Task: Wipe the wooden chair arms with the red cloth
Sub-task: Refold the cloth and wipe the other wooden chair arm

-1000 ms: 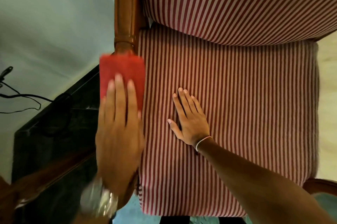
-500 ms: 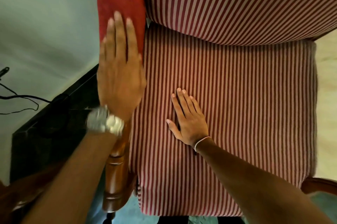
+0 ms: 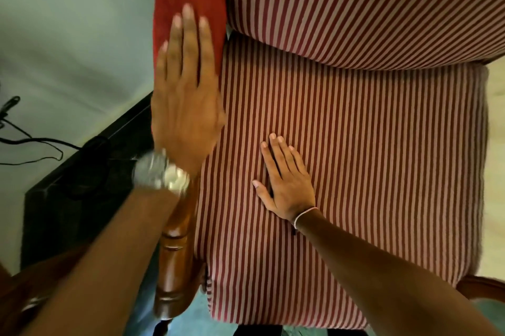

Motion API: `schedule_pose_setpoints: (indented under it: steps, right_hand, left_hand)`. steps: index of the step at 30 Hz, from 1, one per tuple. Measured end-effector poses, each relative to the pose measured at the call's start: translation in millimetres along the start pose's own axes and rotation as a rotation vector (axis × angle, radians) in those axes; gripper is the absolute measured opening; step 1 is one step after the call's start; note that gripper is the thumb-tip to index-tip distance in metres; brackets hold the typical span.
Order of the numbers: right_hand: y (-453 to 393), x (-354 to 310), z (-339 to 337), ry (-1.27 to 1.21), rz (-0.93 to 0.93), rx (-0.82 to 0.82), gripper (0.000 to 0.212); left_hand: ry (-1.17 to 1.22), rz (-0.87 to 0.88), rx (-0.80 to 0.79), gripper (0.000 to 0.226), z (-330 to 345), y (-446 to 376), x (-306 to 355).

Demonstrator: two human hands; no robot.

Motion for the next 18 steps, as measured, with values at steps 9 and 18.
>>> schedule_pose_setpoints:
  steps: [9,18]
  right_hand:
    - [2.8,-0.1,6.3,0.002,0.018,0.003,0.077]
    - [2.1,-0.9,1.9,-0.016,0.018,-0.013,0.077]
  left_hand:
    - [-0.046,0.034,-0.16,0.064,0.1,113.3,-27.5]
    - [0.03,0.006,-0.026,0.062,1.6,32.4,-11.3]
Point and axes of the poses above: each hand's wrist, its own y-axis away from the middle knuckle, its own z-axis out of the palm, x = y × z, the point moved 7 cm from there along -y, towards the middle knuckle, and after that the axes turned 10 degrees about -z, right-handed, at the moved point
